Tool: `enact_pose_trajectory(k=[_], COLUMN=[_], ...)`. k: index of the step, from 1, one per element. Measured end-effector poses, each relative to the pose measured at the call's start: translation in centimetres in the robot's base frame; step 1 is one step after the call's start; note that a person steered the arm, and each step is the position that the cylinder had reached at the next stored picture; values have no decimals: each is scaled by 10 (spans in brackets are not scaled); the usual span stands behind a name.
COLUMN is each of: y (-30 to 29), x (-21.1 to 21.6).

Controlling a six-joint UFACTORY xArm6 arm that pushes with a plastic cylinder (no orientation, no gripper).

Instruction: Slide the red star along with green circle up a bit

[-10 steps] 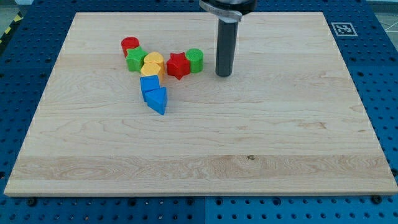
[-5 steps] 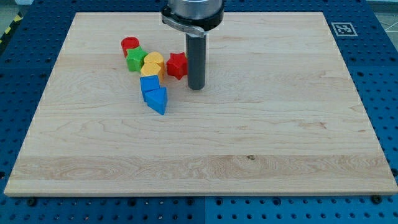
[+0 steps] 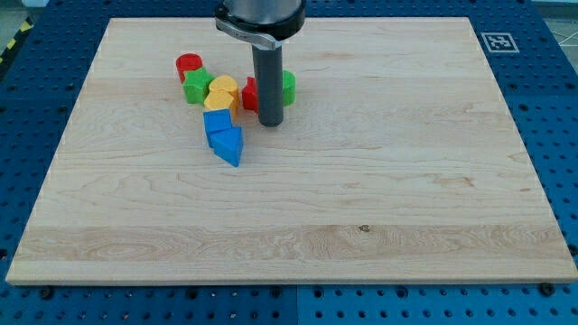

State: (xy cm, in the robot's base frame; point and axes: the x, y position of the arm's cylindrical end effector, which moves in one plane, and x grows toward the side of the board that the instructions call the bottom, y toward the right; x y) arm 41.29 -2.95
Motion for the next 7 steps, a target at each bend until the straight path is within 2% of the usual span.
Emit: enact_pose_trajectory(k=[7], y=[0], x=[-26])
